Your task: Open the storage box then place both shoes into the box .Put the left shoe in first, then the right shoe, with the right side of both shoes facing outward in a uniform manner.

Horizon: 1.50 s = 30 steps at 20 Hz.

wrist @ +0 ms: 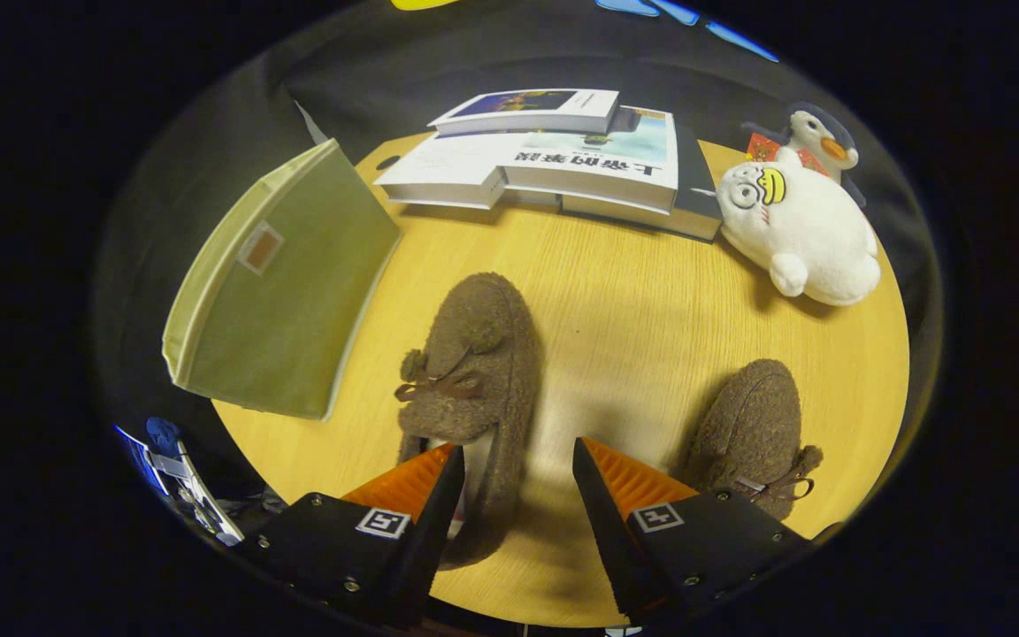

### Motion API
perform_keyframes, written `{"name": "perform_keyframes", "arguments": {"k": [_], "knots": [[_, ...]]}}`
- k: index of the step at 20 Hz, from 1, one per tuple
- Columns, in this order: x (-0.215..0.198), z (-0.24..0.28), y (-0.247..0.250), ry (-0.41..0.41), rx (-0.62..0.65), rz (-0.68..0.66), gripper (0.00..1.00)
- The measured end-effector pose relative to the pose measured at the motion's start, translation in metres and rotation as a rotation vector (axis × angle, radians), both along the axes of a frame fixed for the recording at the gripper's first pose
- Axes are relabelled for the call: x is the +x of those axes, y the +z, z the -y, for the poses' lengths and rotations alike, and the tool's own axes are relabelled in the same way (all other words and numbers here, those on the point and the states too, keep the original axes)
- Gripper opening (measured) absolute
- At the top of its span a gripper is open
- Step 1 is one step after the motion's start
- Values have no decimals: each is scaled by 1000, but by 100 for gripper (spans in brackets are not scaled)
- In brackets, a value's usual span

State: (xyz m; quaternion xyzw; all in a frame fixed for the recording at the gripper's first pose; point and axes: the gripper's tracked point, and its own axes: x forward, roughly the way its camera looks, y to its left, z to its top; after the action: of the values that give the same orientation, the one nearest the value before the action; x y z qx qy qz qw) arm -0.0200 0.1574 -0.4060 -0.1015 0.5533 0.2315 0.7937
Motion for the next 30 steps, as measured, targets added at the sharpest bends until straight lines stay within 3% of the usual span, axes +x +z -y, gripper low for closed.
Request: {"name": "perform_keyframes", "arguments": {"k": [2, 5, 6, 7, 12, 13, 17, 23, 30], "knots": [[6, -2, -11, -15, -11, -18, 76], [8, -19, -15, -2, 52, -49, 41], [8, -21, -15, 2, 45, -47, 33], [8, -21, -15, 24, 39, -41, 7], [13, -21, 3, 44, 35, -11, 7], [15, -22, 8, 39, 30, 2, 0], [19, -25, 31, 3, 58, -6, 0], [23, -42, 100, -31, 105, 50, 0], [21, -97, 169, -9, 162, 89, 0]]}}
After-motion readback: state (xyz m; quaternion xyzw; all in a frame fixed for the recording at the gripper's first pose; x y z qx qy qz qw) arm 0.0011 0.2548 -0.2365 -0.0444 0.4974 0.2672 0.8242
